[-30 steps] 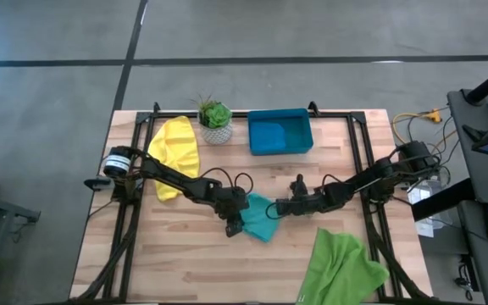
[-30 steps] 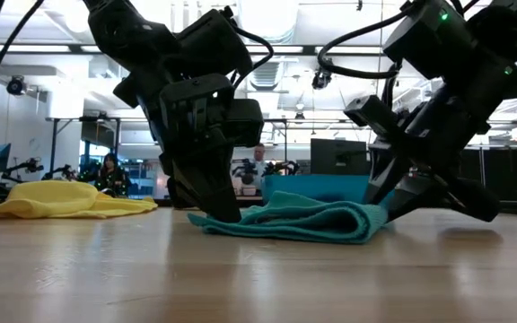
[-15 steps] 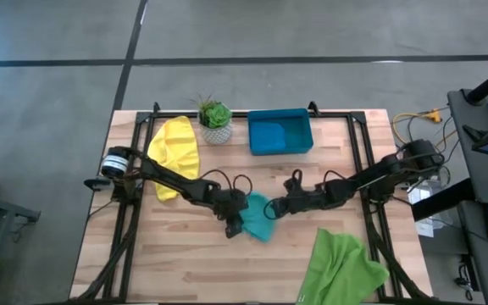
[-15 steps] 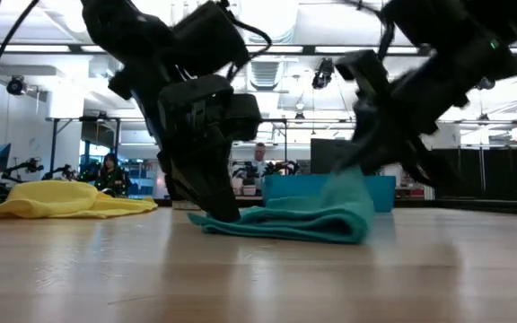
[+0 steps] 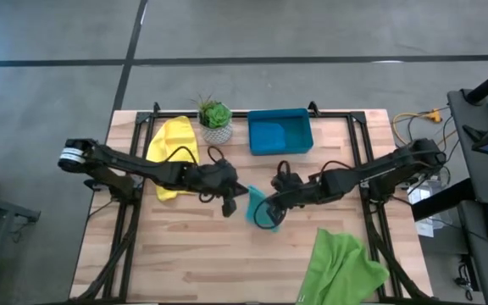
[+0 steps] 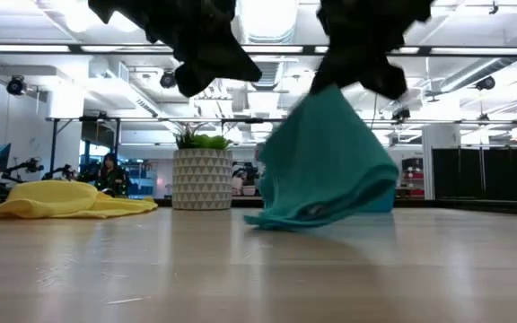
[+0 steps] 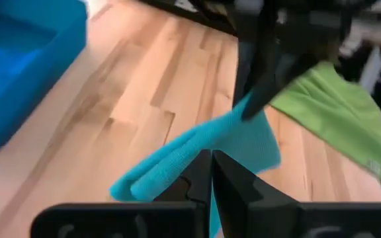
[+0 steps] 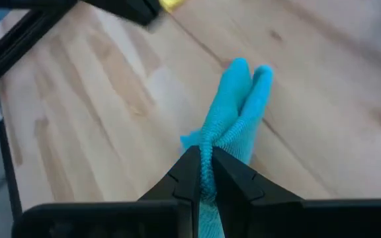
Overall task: Fold microfiber towels
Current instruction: Fold the light blue microfiber towel on top of the dark blue microfiber towel into the dark blue bin
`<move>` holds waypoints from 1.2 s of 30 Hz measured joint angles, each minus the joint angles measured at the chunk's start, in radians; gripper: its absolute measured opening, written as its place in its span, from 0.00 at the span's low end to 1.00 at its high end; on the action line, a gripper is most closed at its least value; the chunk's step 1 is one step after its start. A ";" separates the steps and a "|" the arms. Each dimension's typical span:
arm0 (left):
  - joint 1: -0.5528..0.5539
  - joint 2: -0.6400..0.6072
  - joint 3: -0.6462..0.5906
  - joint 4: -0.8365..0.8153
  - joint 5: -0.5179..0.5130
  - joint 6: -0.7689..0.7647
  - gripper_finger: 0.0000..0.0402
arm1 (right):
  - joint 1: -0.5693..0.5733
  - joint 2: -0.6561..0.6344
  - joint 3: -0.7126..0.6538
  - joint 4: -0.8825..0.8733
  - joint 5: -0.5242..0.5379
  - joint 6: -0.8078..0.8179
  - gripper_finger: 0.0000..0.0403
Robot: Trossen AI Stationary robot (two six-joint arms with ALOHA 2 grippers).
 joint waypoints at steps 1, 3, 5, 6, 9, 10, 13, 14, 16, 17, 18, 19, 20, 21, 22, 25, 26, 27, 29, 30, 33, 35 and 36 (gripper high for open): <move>0.000 -0.005 -0.001 0.000 0.004 0.031 0.00 | 0.000 0.000 0.025 -0.021 0.000 -0.039 0.08; 0.000 -0.011 -0.001 0.027 0.039 0.107 0.00 | 0.000 0.000 0.069 -0.058 0.000 -0.098 0.08; 0.000 -0.013 -0.001 0.064 0.074 0.169 0.02 | 0.000 0.000 0.106 -0.096 0.000 -0.142 0.08; 0.001 -0.013 0.001 0.072 0.085 0.187 0.04 | 0.000 0.000 0.123 -0.108 0.000 -0.163 0.08; 0.007 -0.008 0.015 0.074 0.119 0.215 0.15 | 0.000 0.000 0.163 -0.148 0.000 -0.204 0.08; 0.010 -0.008 0.019 0.074 0.133 0.222 0.20 | 0.000 0.000 0.172 -0.149 0.000 -0.212 0.08; 0.013 -0.009 0.031 0.085 0.146 0.229 0.37 | 0.000 0.000 0.194 -0.164 -0.001 -0.223 0.08; 0.013 -0.009 0.033 0.082 0.147 0.229 0.43 | 0.000 0.000 0.199 -0.163 -0.003 -0.231 0.08; 0.014 -0.009 0.039 0.079 0.149 0.228 0.54 | 0.000 0.002 0.212 -0.163 -0.015 -0.251 0.08; 0.014 -0.009 0.044 0.079 0.154 0.228 0.59 | 0.001 0.005 0.219 -0.162 -0.026 -0.261 0.08; 0.015 -0.009 0.049 0.080 0.163 0.227 0.64 | 0.003 0.007 0.225 -0.160 -0.027 -0.266 0.08; 0.016 -0.008 0.053 0.080 0.177 0.221 0.68 | 0.004 0.012 0.231 -0.160 -0.029 -0.272 0.08; 0.017 0.001 0.059 0.080 0.188 0.214 0.72 | 0.007 0.014 0.236 -0.160 -0.031 -0.278 0.08; 0.018 0.010 0.067 0.080 0.206 0.209 0.75 | 0.008 0.018 0.241 -0.160 -0.034 -0.287 0.08; 0.018 0.019 0.071 0.076 0.225 0.209 0.77 | 0.009 0.023 0.247 -0.159 -0.042 -0.300 0.08; 0.020 0.050 0.091 0.067 0.281 0.223 0.80 | 0.014 0.039 0.266 -0.155 -0.074 -0.335 0.08; 0.021 0.063 0.100 0.070 0.306 0.232 0.81 | 0.017 0.048 0.275 -0.160 -0.075 -0.344 0.08; 0.023 0.072 0.106 0.060 0.332 0.235 0.81 | 0.022 0.055 0.285 -0.159 -0.075 -0.359 0.08; 0.029 0.101 0.118 0.043 0.378 0.237 0.81 | 0.034 0.065 0.303 -0.156 -0.078 -0.401 0.08; 0.031 0.110 0.121 0.041 0.397 0.236 0.81 | 0.040 0.070 0.314 -0.156 -0.078 -0.420 0.08; 0.038 0.131 0.126 0.005 0.458 0.237 0.81 | 0.054 0.078 0.335 -0.157 -0.080 -0.449 0.08; 0.043 0.131 0.128 -0.036 0.494 0.237 0.81 | 0.058 0.078 0.341 -0.159 -0.080 -0.454 0.08; 0.044 0.131 0.126 -0.054 0.506 0.237 0.80 | 0.058 0.078 0.342 -0.158 -0.079 -0.454 0.08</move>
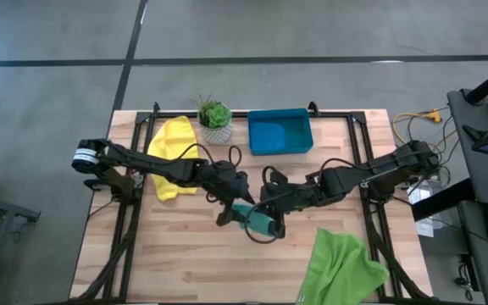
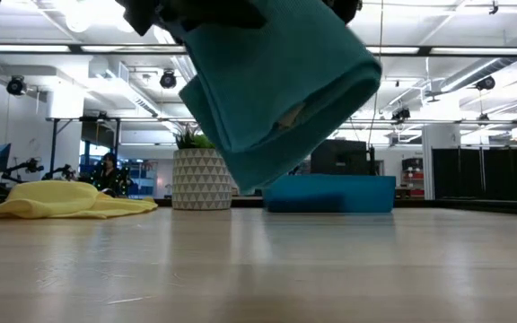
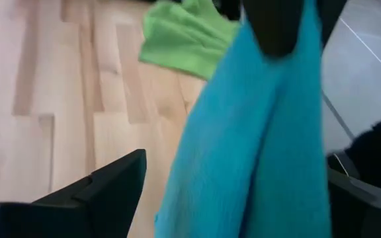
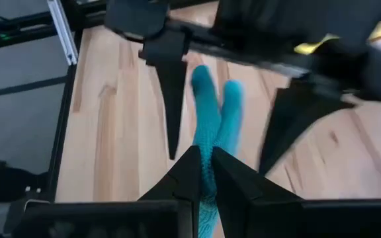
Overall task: Fold microfiber towels
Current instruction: Fold the light blue microfiber towel on top of the dark blue microfiber towel into the dark blue bin
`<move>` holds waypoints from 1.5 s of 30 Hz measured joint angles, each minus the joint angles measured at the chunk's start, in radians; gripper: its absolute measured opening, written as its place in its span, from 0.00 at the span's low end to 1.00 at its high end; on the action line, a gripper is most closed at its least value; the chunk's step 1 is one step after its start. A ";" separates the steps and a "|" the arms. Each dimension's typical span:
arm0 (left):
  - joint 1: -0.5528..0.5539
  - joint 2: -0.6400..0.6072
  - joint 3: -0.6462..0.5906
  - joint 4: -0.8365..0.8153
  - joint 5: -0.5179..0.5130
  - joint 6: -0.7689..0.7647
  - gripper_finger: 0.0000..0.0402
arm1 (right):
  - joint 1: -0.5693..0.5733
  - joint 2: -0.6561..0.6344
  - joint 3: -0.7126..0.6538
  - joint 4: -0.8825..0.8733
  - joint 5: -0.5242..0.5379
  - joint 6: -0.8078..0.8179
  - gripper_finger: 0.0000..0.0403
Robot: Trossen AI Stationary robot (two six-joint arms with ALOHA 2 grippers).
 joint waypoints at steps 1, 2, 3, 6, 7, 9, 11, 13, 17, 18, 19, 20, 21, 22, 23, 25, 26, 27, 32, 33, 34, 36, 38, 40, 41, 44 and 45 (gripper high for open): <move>0.000 0.002 0.000 -0.006 0.008 0.004 0.78 | 0.001 0.000 0.000 0.001 0.000 -0.002 0.08; 0.000 0.003 0.000 -0.019 0.013 0.016 0.76 | 0.001 0.000 0.000 -0.001 0.001 -0.002 0.08; 0.000 0.003 0.000 -0.036 0.020 0.022 0.74 | 0.001 0.000 0.000 -0.001 0.000 -0.002 0.08; 0.000 0.001 0.000 -0.048 0.039 0.028 0.62 | 0.002 0.000 0.000 -0.001 0.000 -0.002 0.08; 0.000 0.001 0.000 -0.056 0.040 0.029 0.57 | 0.002 0.000 0.000 0.000 0.001 -0.002 0.08; 0.000 0.002 0.000 -0.070 0.040 0.049 0.45 | 0.002 0.000 0.000 0.000 0.004 -0.002 0.08; 0.000 0.003 0.000 -0.097 0.040 0.073 0.32 | 0.002 0.000 0.000 0.000 0.006 -0.002 0.08; 0.000 0.003 0.000 -0.114 0.039 0.078 0.19 | 0.002 0.000 0.000 0.000 0.008 -0.004 0.08; 0.001 0.000 0.000 -0.158 0.004 0.077 0.03 | 0.002 0.000 0.000 0.000 0.009 -0.006 0.08; 0.001 -0.003 0.000 -0.169 -0.014 0.077 0.03 | 0.002 0.000 -0.001 0.000 0.012 -0.006 0.08; 0.001 -0.005 0.000 -0.177 -0.024 0.078 0.02 | 0.002 0.000 -0.001 0.000 0.022 -0.005 0.08; 0.001 -0.011 0.000 -0.187 -0.035 0.079 0.02 | 0.002 0.000 -0.001 -0.001 0.034 0.000 0.08; 0.002 -0.019 0.000 -0.198 -0.042 0.079 0.01 | 0.002 0.000 -0.002 -0.001 0.047 0.004 0.08; 0.002 -0.029 0.000 -0.204 -0.057 0.080 0.01 | 0.001 -0.001 -0.002 -0.001 0.059 0.007 0.09; 0.002 -0.040 0.000 -0.210 -0.075 0.080 0.01 | 0.002 -0.006 -0.001 -0.001 0.071 0.010 0.09; 0.002 -0.065 0.000 -0.232 -0.107 0.096 0.00 | 0.002 -0.025 0.004 -0.001 0.085 0.010 0.12; 0.002 -0.075 0.000 -0.236 -0.122 0.103 0.00 | 0.002 -0.038 0.009 -0.001 0.088 0.010 0.14; 0.002 -0.086 0.002 -0.243 -0.144 0.106 0.00 | 0.002 -0.054 0.014 0.002 0.091 0.010 0.16; 0.004 -0.112 0.056 -0.298 -0.208 0.153 0.00 | 0.002 -0.154 0.006 -0.014 0.132 0.030 0.31; 0.004 -0.113 0.071 -0.301 -0.223 0.157 0.00 | 0.002 -0.179 0.004 -0.016 0.132 0.049 0.33; 0.004 -0.112 0.089 -0.307 -0.238 0.158 0.00 | 0.004 -0.204 0.003 -0.029 0.132 0.074 0.35; 0.004 -0.110 0.132 -0.323 -0.286 0.167 0.00 | 0.017 -0.251 0.003 -0.052 0.140 0.108 0.39; 0.005 -0.101 0.181 -0.322 -0.350 0.200 0.00 | 0.048 -0.296 -0.003 -0.068 0.163 0.127 0.41; 0.008 -0.088 0.227 -0.340 -0.424 0.230 0.00 | 0.086 -0.332 -0.006 -0.080 0.206 0.134 0.42; 0.014 -0.074 0.257 -0.341 -0.464 0.240 0.00 | 0.109 -0.352 -0.008 -0.085 0.231 0.134 0.42; 0.041 -0.035 0.331 -0.352 -0.549 0.255 0.00 | 0.171 -0.400 -0.012 -0.111 0.322 0.130 0.41; 0.053 -0.014 0.358 -0.352 -0.566 0.255 0.00 | 0.191 -0.414 -0.014 -0.124 0.353 0.129 0.41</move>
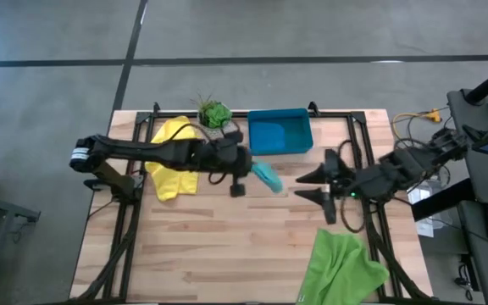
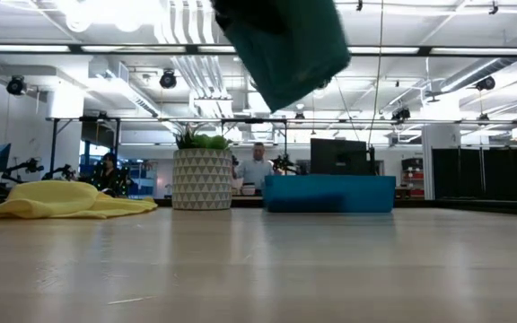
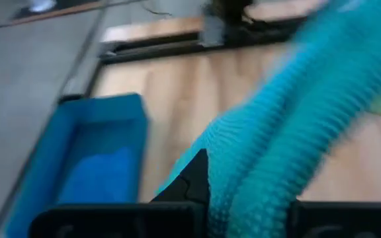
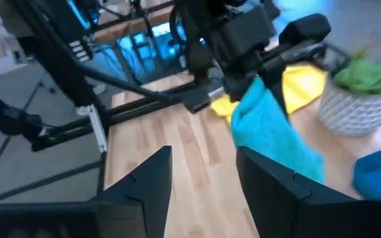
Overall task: Fold microfiber towels
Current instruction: Fold the light blue microfiber towel on top of the dark blue microfiber towel into the dark blue bin
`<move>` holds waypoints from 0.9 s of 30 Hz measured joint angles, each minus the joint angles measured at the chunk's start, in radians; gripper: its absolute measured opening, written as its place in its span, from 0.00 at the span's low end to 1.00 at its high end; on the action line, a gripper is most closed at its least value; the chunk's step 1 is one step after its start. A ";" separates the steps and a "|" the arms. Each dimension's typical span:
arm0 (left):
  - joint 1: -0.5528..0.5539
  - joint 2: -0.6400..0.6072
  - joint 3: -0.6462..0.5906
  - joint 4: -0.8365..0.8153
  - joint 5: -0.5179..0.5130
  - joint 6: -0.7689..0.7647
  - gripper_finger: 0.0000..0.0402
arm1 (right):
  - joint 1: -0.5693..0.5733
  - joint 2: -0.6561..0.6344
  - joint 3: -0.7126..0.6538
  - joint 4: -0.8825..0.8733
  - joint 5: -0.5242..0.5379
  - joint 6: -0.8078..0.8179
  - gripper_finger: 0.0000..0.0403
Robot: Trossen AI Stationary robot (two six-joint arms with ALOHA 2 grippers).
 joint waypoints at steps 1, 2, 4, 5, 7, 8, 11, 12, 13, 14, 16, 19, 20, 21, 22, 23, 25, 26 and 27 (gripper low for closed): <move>0.013 0.020 0.024 0.011 -0.010 0.000 0.00 | 0.018 -0.009 -0.004 -0.020 0.030 0.000 0.40; 0.027 0.040 0.042 0.010 -0.017 0.000 0.00 | 0.032 -0.016 -0.007 -0.031 0.058 0.000 0.40; 0.060 0.093 0.085 -0.003 -0.021 0.000 0.00 | 0.052 -0.028 -0.013 -0.057 0.115 0.001 0.39; 0.078 0.119 0.107 0.004 -0.019 0.000 0.00 | 0.058 -0.031 -0.015 -0.070 0.144 0.004 0.38; 0.117 0.175 0.155 -0.041 0.003 0.000 0.00 | 0.065 -0.034 -0.016 -0.073 0.183 0.004 0.37; 0.135 0.202 0.185 -0.045 0.008 0.000 0.00 | 0.065 -0.034 -0.017 -0.081 0.196 0.004 0.37; 0.179 0.260 0.255 -0.084 0.052 0.038 0.00 | 0.058 -0.029 -0.033 -0.093 0.255 0.004 0.35; 0.189 0.269 0.275 -0.077 0.059 0.053 0.00 | 0.053 -0.027 -0.043 -0.093 0.284 0.004 0.35; 0.195 0.273 0.287 -0.076 0.061 0.070 0.00 | 0.048 -0.026 -0.054 -0.095 0.311 0.010 0.35; 0.202 0.275 0.298 -0.077 0.061 0.094 0.00 | 0.041 -0.027 -0.063 -0.095 0.337 0.030 0.35; 0.216 0.271 0.314 -0.052 0.054 0.154 0.00 | 0.023 -0.041 -0.088 -0.104 0.386 0.109 0.35; 0.238 0.255 0.314 -0.007 0.026 0.241 0.00 | 0.003 -0.093 -0.141 -0.103 0.422 0.263 0.36; 0.243 0.251 0.314 0.015 0.025 0.267 0.00 | -0.002 -0.113 -0.166 -0.097 0.429 0.311 0.37; 0.249 0.247 0.314 0.043 0.021 0.288 0.00 | -0.006 -0.136 -0.193 -0.077 0.439 0.353 0.37; 0.254 0.241 0.314 0.074 0.020 0.304 0.00 | -0.007 -0.161 -0.226 -0.048 0.448 0.388 0.38; 0.256 0.235 0.314 0.104 0.019 0.319 0.00 | -0.006 -0.186 -0.263 -0.016 0.455 0.413 0.39; 0.256 0.226 0.314 0.174 0.010 0.351 0.00 | -0.009 -0.240 -0.340 0.102 0.471 0.445 0.40; 0.255 0.222 0.314 0.206 0.001 0.370 0.00 | -0.012 -0.269 -0.383 0.175 0.472 0.454 0.40; 0.255 0.218 0.314 0.240 0.001 0.393 0.00 | -0.017 -0.296 -0.428 0.257 0.476 0.457 0.41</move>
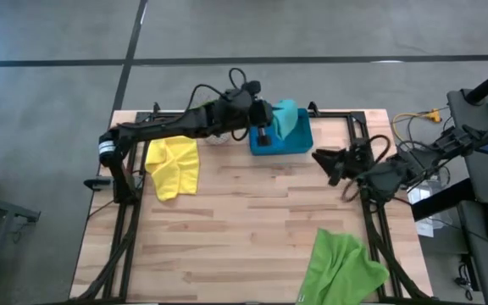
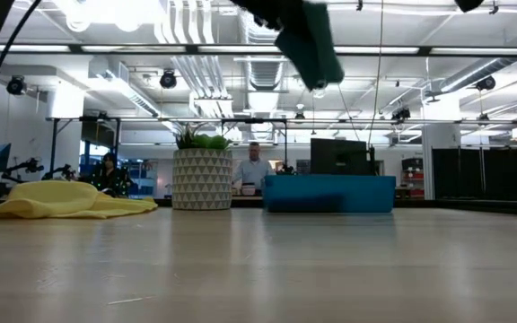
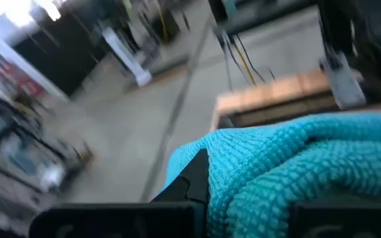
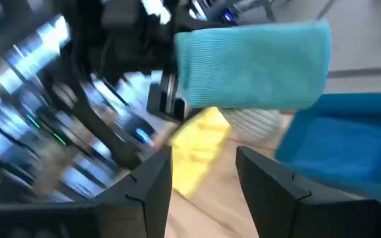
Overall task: Fold microfiber towels
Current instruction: Fold the light blue microfiber towel on top of the dark blue microfiber towel into the dark blue bin
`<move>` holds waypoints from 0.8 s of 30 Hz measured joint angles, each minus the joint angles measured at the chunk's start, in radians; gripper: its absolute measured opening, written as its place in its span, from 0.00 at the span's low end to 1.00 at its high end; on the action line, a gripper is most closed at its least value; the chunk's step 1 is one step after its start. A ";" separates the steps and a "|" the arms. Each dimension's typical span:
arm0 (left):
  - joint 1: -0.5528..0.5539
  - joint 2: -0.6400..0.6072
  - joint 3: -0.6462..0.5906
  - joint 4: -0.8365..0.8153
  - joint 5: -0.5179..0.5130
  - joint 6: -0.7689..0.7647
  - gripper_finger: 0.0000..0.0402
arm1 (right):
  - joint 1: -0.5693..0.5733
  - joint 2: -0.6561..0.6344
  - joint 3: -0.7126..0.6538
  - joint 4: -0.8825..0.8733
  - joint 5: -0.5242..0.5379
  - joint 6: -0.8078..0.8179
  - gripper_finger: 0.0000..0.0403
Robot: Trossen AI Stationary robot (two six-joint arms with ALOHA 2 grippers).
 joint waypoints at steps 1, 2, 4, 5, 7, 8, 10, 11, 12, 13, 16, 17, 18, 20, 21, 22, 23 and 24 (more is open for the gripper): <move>0.000 -0.002 0.000 0.040 0.001 0.026 0.00 | -0.006 -0.026 -0.046 0.110 0.002 -0.002 0.41; -0.001 -0.004 0.000 0.080 0.007 0.049 0.00 | -0.013 -0.047 -0.093 0.223 0.002 -0.015 0.41; -0.007 -0.008 0.000 0.162 0.038 0.074 0.00 | -0.034 -0.071 -0.195 0.461 -0.006 -0.060 0.41; -0.009 -0.014 0.000 0.192 0.051 0.077 0.00 | -0.046 -0.076 -0.240 0.590 -0.013 -0.086 0.41; -0.017 -0.020 0.000 0.263 0.054 0.077 0.00 | -0.075 -0.080 -0.337 0.852 -0.037 -0.128 0.41; -0.019 -0.028 0.000 0.284 0.055 0.077 0.00 | -0.093 -0.075 -0.380 0.991 -0.065 -0.150 0.41; -0.025 -0.040 0.000 0.319 0.056 0.077 0.00 | -0.138 -0.048 -0.463 1.256 -0.131 -0.170 0.41; -0.030 -0.045 0.000 0.343 0.056 0.076 0.00 | -0.163 -0.025 -0.497 1.381 -0.173 -0.169 0.41; -0.033 -0.052 0.000 0.349 0.056 0.076 0.00 | -0.190 0.003 -0.524 1.489 -0.216 -0.166 0.41; -0.039 -0.055 0.000 0.361 0.056 0.076 0.00 | -0.217 0.033 -0.544 1.588 -0.257 -0.158 0.41; -0.057 -0.059 0.000 0.384 0.056 0.076 0.00 | -0.287 0.129 -0.557 1.768 -0.379 -0.109 0.41; -0.064 -0.060 0.002 0.382 0.056 0.076 0.00 | -0.306 0.162 -0.551 1.792 -0.410 -0.088 0.41; -0.070 -0.059 0.008 0.380 0.056 0.076 0.00 | -0.321 0.194 -0.535 1.803 -0.438 -0.067 0.41; -0.080 -0.059 0.021 0.381 0.052 0.076 0.00 | -0.345 0.253 -0.493 1.809 -0.482 -0.032 0.42; -0.083 -0.059 0.027 0.382 0.046 0.077 0.00 | -0.355 0.279 -0.468 1.812 -0.501 -0.022 0.43; -0.086 -0.059 0.034 0.380 0.041 0.077 0.00 | -0.365 0.304 -0.444 1.815 -0.520 -0.014 0.45; -0.088 -0.059 0.039 0.378 0.037 0.077 0.00 | -0.374 0.328 -0.422 1.817 -0.537 -0.004 0.47; -0.090 -0.059 0.043 0.376 0.033 0.077 0.00 | -0.384 0.348 -0.402 1.819 -0.549 0.006 0.50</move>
